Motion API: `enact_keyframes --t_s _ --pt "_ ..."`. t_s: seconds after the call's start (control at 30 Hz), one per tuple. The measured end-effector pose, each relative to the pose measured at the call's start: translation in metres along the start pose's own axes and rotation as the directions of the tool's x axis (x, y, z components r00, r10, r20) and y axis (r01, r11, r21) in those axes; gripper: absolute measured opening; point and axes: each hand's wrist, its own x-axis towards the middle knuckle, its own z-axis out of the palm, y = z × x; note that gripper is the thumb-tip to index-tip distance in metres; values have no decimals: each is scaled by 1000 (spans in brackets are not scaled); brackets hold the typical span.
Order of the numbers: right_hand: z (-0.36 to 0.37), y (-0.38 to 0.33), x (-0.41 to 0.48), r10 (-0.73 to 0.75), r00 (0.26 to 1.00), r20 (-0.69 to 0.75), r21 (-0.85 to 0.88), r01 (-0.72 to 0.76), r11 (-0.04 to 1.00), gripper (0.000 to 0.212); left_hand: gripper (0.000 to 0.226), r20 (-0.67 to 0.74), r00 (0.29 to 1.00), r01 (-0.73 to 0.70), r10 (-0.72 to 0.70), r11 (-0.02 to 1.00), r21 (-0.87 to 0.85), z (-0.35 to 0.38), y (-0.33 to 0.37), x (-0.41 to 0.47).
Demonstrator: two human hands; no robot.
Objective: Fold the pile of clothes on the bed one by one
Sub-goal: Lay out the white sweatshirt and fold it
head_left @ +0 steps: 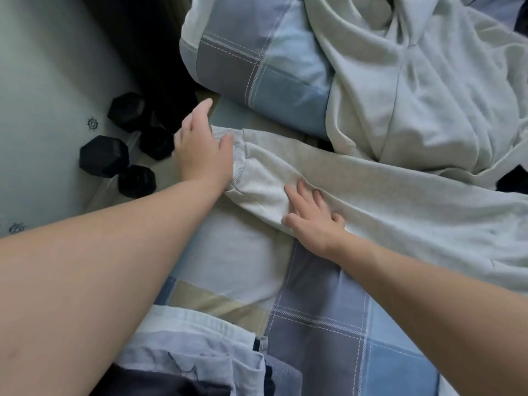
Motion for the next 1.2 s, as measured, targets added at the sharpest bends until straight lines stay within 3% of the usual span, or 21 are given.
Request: enact_keyframes --t_s 0.07,0.13,0.2,0.3,0.4,0.5,0.57,0.63,0.7,0.73,0.8,0.9,0.97,1.07,1.2 --pt "-9 7 3 -41 998 48 -17 42 999 67 54 -5 962 -267 273 944 192 -1 3 -7" --pt "-25 14 2 -104 992 65 79 99 992 62 46 199 892 -447 407 862 240 5 9 -19" --pt "-39 24 -9 -179 984 -1 118 178 977 54 48 475 806 -512 352 818 262 21 15 -38" --pt "-55 68 -38 -224 966 -127 -198 197 960 57 59 700 699 -524 143 769 366 53 22 -63" --pt "-76 140 -70 -71 985 -159 -438 -6 899 62 71 711 704 -470 -13 742 479 76 23 -76" --pt "-101 212 -100 74 972 -224 -501 -180 846 64 75 637 768 -445 -75 653 613 91 33 -86" --pt "-115 247 -116 174 934 -312 -479 -313 820 66 70 551 834 -402 -42 637 657 100 54 -97" --pt "-124 263 -124 238 893 -382 -414 -395 820 66 58 492 851 -466 184 696 546 109 82 -118" --pt "-123 258 -129 139 911 -389 -437 -316 842 65 53 465 747 -638 475 710 299 124 114 -151" --pt "-120 254 -132 31 929 -368 -490 -223 843 64 54 484 683 -689 547 703 178 133 131 -171" --pt "-120 257 -140 -123 947 -296 -585 -77 808 64 60 622 571 -718 536 694 61 158 164 -206" --pt "-137 294 -154 -41 966 -256 -547 -110 830 65 64 829 464 -676 313 729 103 195 187 -241" --pt "-153 328 -162 -29 955 -294 -583 -155 798 64 68 856 480 -615 193 770 172 214 189 -250" --pt "-178 377 -172 -9 935 -354 -601 -220 768 68 73 820 558 -581 128 766 275 235 193 -257" --pt "-200 420 -180 231 880 -416 -328 -382 864 72 75 761 643 -539 84 757 371 252 203 -267"
